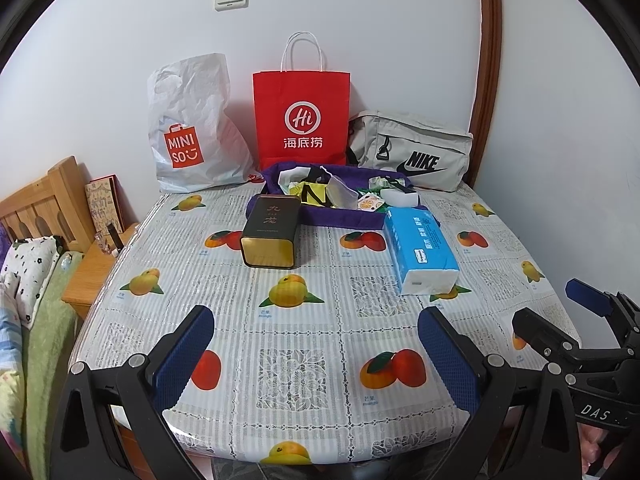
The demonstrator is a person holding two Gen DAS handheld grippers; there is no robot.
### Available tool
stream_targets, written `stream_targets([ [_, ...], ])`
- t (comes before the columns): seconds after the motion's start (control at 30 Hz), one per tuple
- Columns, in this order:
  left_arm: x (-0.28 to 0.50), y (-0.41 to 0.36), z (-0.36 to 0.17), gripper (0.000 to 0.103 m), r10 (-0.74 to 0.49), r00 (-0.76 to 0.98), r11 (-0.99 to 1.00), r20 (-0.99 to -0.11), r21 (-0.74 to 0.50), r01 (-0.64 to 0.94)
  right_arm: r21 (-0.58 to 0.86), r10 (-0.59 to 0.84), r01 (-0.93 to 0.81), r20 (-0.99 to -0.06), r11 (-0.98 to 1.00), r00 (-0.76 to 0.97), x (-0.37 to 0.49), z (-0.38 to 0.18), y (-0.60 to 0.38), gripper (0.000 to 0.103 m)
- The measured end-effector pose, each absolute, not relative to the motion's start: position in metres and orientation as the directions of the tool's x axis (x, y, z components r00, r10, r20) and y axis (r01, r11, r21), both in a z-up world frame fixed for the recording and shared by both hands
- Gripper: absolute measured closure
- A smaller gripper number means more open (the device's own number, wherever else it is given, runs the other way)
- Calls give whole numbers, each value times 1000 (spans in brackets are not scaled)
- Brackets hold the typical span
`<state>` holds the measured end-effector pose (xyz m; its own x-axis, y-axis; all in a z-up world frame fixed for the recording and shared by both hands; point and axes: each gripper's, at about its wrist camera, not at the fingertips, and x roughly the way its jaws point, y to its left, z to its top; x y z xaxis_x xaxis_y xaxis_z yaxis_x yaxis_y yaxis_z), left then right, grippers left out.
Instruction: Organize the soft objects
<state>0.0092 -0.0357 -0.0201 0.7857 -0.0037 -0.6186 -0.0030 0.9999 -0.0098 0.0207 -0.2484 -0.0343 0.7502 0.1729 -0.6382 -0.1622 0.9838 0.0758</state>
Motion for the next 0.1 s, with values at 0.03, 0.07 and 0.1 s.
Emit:
stream_targets([
  [0.03,9,-35,-20,0,-2,786,1000,-618,-10,-5,76,174,-164,-638,984,750,21,-34,-248,5],
  [0.07,9,-35,-20,0,-2,789,1000,-615,-12,-6,76,176,-166,-637,983,751,21,-34,-248,5],
  [0.1,9,-35,-21,0,-5,790,1000,-613,-15,-5,75,178,-168,-636,983,751,20,-35,-247,5],
])
